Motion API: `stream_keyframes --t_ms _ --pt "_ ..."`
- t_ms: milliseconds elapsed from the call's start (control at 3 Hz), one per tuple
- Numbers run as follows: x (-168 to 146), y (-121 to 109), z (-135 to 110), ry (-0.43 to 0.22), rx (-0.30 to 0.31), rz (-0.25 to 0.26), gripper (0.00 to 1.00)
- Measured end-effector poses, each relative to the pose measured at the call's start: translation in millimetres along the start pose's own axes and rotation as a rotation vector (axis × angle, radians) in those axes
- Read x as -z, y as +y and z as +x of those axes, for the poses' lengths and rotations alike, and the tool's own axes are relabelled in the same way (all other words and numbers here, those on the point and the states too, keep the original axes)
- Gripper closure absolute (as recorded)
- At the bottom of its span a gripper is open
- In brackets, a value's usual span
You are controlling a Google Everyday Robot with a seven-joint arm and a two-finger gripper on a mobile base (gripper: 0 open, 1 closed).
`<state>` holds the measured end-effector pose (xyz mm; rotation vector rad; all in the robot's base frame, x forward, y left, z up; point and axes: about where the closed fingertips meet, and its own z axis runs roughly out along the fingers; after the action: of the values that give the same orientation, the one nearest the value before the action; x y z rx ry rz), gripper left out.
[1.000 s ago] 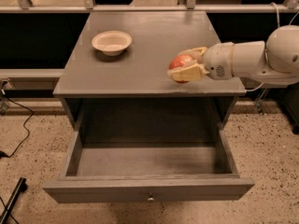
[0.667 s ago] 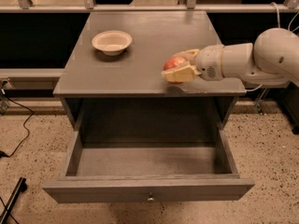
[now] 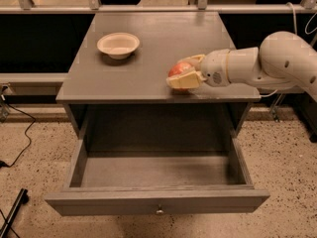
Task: Pick apple from top drawer and place on counter
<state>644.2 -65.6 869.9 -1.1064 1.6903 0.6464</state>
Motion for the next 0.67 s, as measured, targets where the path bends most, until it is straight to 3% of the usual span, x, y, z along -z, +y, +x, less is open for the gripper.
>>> stream_keyframes --t_ms 667 --pt "-4.1 2.6 -1.0 -0.001 0.001 -0.008 0.27"
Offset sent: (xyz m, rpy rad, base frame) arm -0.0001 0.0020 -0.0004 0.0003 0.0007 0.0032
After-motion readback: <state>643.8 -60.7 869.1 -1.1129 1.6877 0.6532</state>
